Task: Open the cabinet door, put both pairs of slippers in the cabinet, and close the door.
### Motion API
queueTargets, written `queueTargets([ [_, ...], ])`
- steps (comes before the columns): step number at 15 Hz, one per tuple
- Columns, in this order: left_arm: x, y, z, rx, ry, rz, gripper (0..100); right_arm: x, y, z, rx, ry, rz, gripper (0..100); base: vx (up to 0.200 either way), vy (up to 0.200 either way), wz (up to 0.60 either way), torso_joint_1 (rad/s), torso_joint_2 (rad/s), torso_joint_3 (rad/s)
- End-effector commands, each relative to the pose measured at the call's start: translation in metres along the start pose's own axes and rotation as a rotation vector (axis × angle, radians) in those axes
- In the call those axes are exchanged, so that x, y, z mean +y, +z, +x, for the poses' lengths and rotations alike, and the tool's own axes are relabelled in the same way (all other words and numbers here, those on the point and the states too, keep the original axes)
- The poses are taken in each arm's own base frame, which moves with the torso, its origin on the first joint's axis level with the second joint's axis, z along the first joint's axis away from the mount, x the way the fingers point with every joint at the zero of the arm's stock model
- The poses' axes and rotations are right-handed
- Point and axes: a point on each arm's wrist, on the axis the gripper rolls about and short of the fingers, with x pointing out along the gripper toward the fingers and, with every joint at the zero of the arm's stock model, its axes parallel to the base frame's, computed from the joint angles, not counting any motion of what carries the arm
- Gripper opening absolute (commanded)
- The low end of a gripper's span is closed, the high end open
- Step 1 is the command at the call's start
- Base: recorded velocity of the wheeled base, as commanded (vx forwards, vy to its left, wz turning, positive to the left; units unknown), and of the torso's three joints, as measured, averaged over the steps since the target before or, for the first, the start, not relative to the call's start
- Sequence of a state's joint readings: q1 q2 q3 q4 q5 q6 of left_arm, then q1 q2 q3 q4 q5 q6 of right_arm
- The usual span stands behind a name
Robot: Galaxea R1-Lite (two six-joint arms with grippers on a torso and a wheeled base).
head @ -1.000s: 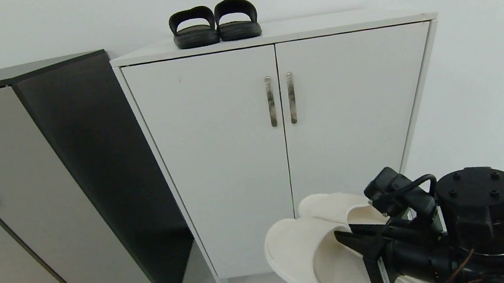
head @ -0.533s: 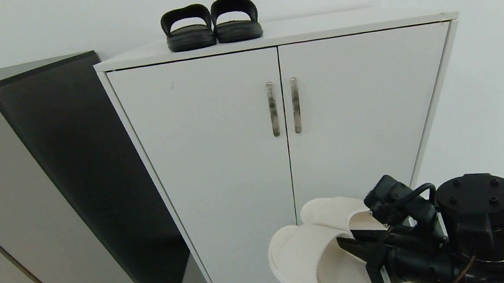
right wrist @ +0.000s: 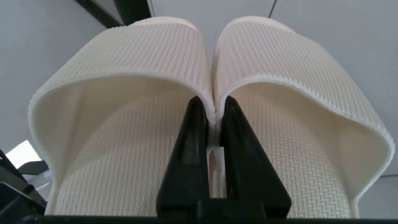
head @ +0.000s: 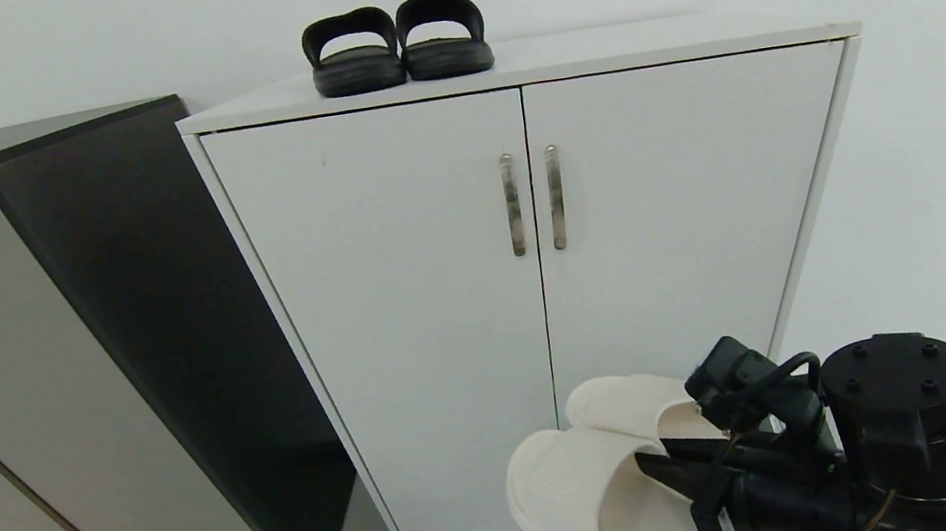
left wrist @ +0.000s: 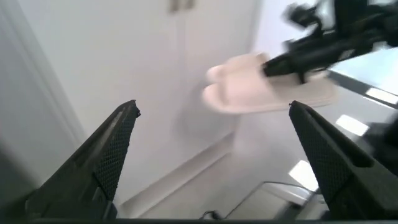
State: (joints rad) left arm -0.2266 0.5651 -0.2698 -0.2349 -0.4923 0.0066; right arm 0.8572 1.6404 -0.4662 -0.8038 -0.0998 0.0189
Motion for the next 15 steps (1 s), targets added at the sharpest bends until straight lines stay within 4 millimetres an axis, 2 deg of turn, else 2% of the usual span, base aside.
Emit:
queueTargets([
  [1,0.017,0.023,0.071,0.061,-0.242,-0.025,100,0.0,-0.001,0.0,0.002,0.0,-0.001,0,0.0,0.0,0.0,0.0,0.0,0.0],
  [3,0.025,0.026,0.111,0.034,-0.275,-0.013,100,0.0,-0.002,0.001,0.008,0.0,-0.001,0,0.0,0.0,0.0,0.0,0.0,0.0],
  [4,0.026,0.027,0.123,0.026,-0.29,-0.015,100,0.0,-0.003,0.001,0.011,0.0,-0.002,0,0.0,0.0,0.0,0.0,0.0,0.0],
  [7,0.025,0.046,0.173,-0.012,-0.358,-0.019,100,0.0,-0.005,0.003,0.022,-0.002,-0.002,0,0.0,0.0,0.0,0.0,0.0,0.0],
  [10,0.017,0.064,0.201,-0.05,-0.419,-0.003,100,0.0,-0.007,0.005,0.031,-0.002,-0.002,0,0.0,0.0,0.0,0.0,0.0,0.0],
  [11,0.015,0.067,0.221,-0.044,-0.435,-0.005,100,0.0,-0.007,0.006,0.031,-0.002,-0.002,0,0.0,0.0,0.0,0.0,0.0,0.0],
  [12,0.016,0.067,0.232,-0.04,-0.437,-0.008,100,0.0,-0.007,0.006,0.028,-0.002,-0.003,0,0.0,0.0,0.0,0.0,0.0,0.0],
  [15,0.013,0.085,0.249,-0.003,-0.464,-0.08,100,0.0,-0.007,0.006,0.028,-0.002,-0.003,0,0.0,0.0,0.0,0.0,0.0,0.0],
])
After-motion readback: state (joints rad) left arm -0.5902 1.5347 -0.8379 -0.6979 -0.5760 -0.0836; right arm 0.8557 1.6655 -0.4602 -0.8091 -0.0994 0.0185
